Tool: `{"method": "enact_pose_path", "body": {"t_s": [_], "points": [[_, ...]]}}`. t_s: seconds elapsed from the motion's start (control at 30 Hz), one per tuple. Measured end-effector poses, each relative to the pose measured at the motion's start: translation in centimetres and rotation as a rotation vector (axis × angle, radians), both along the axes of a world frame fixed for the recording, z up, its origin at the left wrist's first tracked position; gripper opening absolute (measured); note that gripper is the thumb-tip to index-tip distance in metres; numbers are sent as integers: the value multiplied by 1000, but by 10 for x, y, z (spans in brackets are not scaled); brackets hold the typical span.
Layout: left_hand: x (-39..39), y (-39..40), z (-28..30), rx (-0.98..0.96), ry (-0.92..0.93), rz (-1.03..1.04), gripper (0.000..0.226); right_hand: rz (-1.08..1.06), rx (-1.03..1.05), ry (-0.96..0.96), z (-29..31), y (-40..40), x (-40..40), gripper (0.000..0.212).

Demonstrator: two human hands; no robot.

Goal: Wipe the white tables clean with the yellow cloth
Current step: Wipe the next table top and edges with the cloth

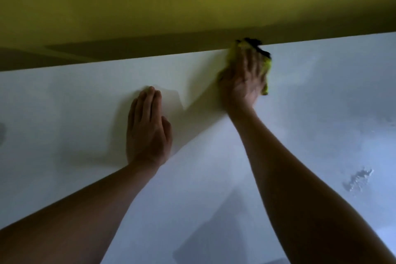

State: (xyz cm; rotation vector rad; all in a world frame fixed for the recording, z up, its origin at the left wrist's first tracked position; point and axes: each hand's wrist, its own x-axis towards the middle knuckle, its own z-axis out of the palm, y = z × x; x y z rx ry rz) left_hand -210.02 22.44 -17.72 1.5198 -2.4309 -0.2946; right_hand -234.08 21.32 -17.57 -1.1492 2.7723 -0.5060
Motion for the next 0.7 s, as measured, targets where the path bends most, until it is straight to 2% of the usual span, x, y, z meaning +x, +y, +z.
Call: {"method": "enact_pose_path", "body": {"t_s": [0.13, 0.23, 0.3, 0.43, 0.53, 0.63, 0.7], "points": [[2, -1, 3, 14, -43, 1, 60, 505, -58, -5, 8, -34, 76, 63], [3, 0, 4, 6, -41, -10, 59, 652, -78, 2, 8, -45, 80, 59], [3, -1, 4, 13, -32, -22, 60, 606, -59, 22, 4, -39, 52, 61], [0, -1, 4, 29, -38, -20, 61, 210, -57, 86, 1, -19, -50, 56], [-2, -1, 2, 14, -32, -16, 62, 55, 2, 75, 0, -4, -105, 56], [-2, -1, -1, 3, -39, -14, 63, -39, -16, 30, 1, -5, -89, 61], [-2, -2, -1, 6, -41, -6, 63, 40, -16, 12, 4, -8, -45, 67]]}}
